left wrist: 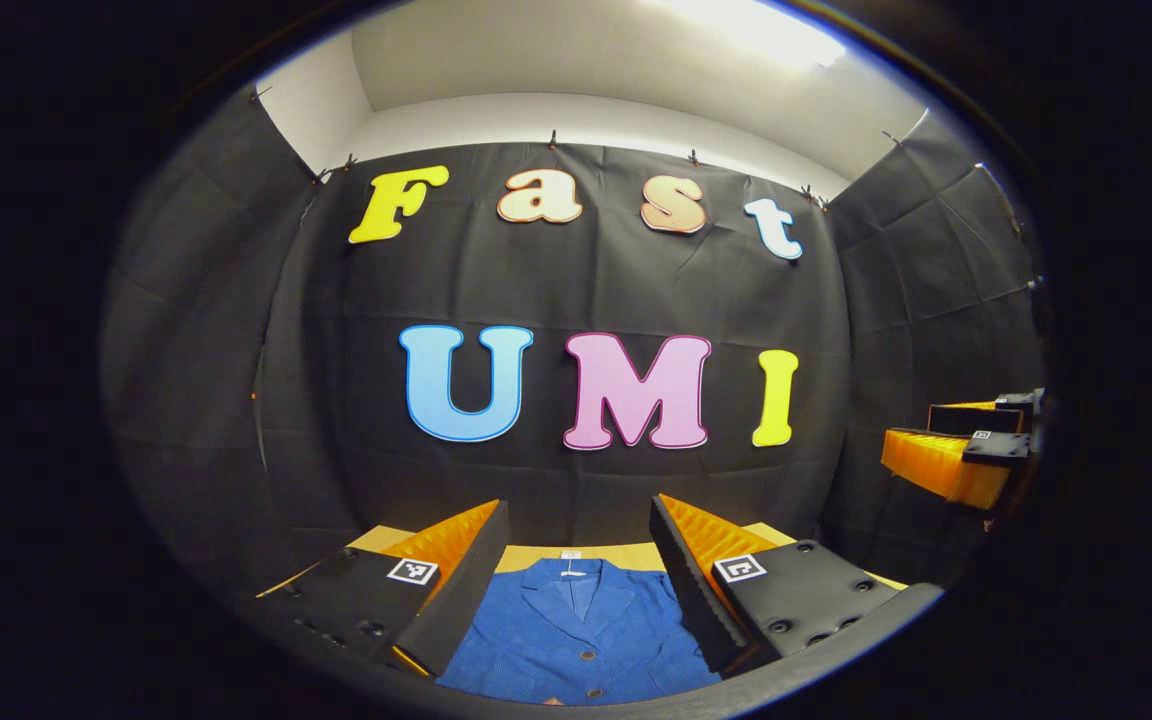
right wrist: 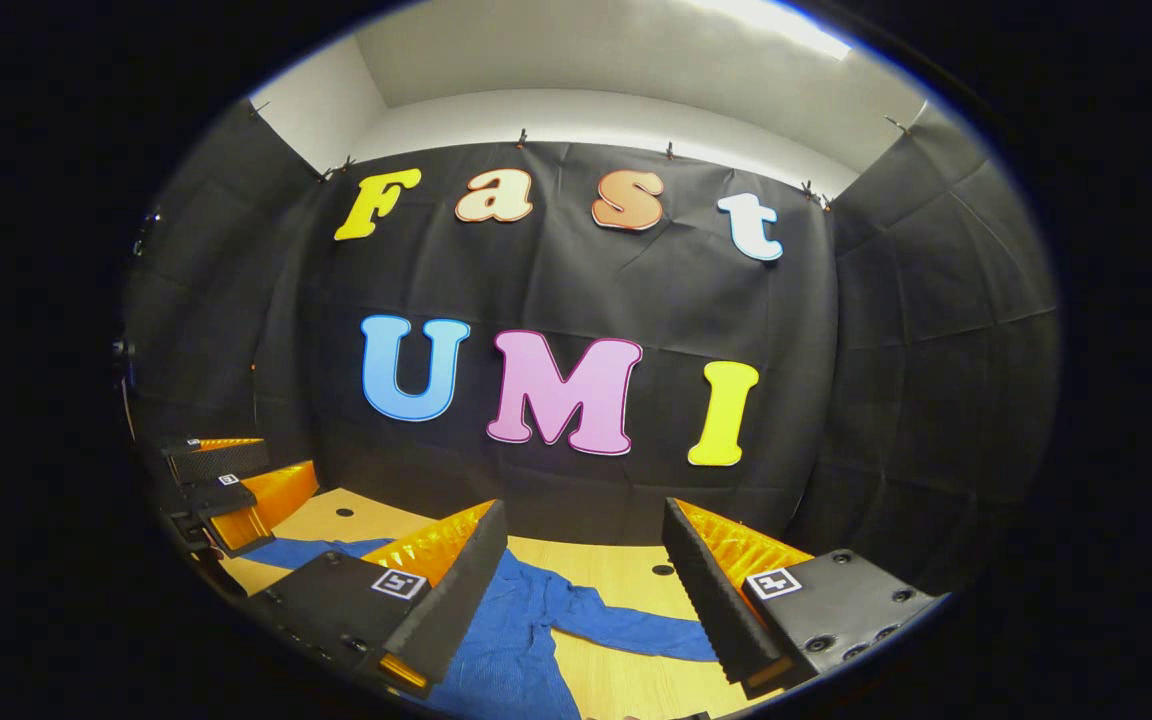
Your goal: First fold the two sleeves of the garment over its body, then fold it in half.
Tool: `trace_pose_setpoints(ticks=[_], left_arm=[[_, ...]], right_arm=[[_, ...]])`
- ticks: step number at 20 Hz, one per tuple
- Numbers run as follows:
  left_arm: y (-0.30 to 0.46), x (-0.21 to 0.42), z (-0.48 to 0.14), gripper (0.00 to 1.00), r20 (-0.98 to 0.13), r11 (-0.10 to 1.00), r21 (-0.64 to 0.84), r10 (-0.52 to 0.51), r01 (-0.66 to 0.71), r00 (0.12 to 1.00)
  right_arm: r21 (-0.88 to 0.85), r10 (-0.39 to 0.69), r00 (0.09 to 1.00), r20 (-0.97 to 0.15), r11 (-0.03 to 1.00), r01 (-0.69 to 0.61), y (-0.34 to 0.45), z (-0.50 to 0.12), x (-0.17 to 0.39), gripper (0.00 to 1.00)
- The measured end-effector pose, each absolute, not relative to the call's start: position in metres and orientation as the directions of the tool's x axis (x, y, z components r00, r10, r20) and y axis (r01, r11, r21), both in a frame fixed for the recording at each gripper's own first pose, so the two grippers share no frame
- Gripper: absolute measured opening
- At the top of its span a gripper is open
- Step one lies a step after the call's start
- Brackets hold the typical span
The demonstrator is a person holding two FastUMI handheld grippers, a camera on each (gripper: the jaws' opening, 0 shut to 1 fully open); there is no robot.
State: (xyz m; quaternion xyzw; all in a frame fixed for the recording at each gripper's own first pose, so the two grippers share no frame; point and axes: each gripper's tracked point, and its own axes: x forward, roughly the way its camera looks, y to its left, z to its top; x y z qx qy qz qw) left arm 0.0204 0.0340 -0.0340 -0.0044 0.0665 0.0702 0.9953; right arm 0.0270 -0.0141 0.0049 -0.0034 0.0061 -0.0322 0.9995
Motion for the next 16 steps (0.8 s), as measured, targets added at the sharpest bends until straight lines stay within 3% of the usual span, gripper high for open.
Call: trace_pose_setpoints(ticks=[6,12,13,14,15,16], left_arm=[[0.038,0.021,-0.038,0.83,-0.144,0.992,-0.003,0.122,-0.124,0.982],[0.048,0.023,-0.044,0.83,-0.156,0.988,-0.017,0.147,-0.152,0.977],[0.048,0.025,-0.049,0.83,-0.165,0.987,-0.024,0.153,-0.159,0.974],[0.048,0.027,-0.053,0.83,-0.175,0.985,-0.03,0.161,-0.169,0.971],[0.047,0.029,-0.057,0.83,-0.185,0.984,-0.034,0.169,-0.178,0.968],[0.044,0.031,-0.062,0.83,-0.194,0.983,-0.032,0.174,-0.183,0.965]], right_arm=[[0.008,-0.115,0.993,-0.033,0.993,0.116,-0.038,-0.003,0.036,1.0],[0.021,-0.21,0.967,-0.148,0.976,0.215,-0.108,-0.046,0.051,1.0],[0.032,-0.224,0.959,-0.172,0.972,0.232,-0.122,-0.056,0.053,0.93],[0.025,-0.24,0.954,-0.181,0.968,0.248,-0.136,-0.064,0.056,1.0],[0.014,-0.256,0.946,-0.199,0.964,0.264,-0.151,-0.077,0.059,0.92],[-0.002,-0.267,0.938,-0.22,0.962,0.273,-0.163,-0.091,0.062,0.92]])
